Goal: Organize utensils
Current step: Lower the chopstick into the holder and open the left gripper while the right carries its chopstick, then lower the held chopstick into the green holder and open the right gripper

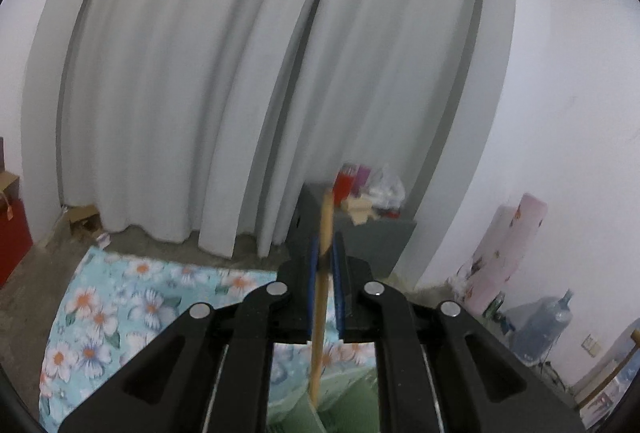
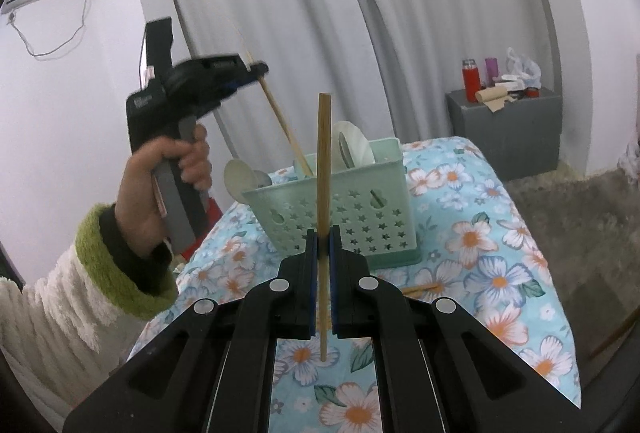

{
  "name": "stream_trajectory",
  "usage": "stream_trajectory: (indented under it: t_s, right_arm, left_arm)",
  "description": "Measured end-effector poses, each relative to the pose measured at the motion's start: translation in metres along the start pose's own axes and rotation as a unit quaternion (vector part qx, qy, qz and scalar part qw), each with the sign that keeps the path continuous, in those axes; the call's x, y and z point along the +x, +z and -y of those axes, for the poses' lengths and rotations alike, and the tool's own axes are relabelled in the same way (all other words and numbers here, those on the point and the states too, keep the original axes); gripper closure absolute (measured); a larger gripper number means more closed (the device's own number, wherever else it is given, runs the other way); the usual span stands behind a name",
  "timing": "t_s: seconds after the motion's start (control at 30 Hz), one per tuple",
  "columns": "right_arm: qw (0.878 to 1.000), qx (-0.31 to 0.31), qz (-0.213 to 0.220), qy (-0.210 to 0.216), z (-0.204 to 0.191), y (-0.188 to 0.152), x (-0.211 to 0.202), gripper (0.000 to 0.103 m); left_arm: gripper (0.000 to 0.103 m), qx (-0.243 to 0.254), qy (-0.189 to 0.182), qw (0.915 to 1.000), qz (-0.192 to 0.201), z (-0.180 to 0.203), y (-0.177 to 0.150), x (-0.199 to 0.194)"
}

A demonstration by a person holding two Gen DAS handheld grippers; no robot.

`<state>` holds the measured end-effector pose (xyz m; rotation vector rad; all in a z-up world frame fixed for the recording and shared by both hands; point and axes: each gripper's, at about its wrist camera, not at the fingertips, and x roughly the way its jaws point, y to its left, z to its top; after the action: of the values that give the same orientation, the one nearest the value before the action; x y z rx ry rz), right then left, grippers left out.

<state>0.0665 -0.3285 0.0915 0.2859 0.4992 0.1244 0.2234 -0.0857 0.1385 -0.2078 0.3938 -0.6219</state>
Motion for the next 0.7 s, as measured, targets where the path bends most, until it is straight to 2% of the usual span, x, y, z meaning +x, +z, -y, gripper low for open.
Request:
stream_trajectory:
  t_s: [0.07, 0.27, 0.47, 0.7]
  right_arm:
    - [1.000, 0.002, -0.003, 0.000, 0.001, 0.000, 0.001, 0.099]
    - [1.000, 0.005, -0.004, -0.002, 0.001, 0.000, 0.001, 0.099]
    - [1.000, 0.005, -0.004, -0.002, 0.000, 0.001, 0.001, 0.099]
    - [1.000, 0.007, -0.003, 0.003, -0.002, 0.004, 0.002, 0.099]
  left_arm:
    - [0.071, 0.001, 0.009, 0.9999, -0.012, 0.001, -0.007, 0.003]
    - [0.046, 0.014, 0.019, 0.9997, -0.003, 0.004, -0.010, -0.020]
    - [0.030, 0.031, 0.005, 0.9995, 0.006, 0.011, -0.012, -0.056]
    - [0.021, 0.044, -0.004, 0.9990, -0.008, 0.010, -0.030, -0.092]
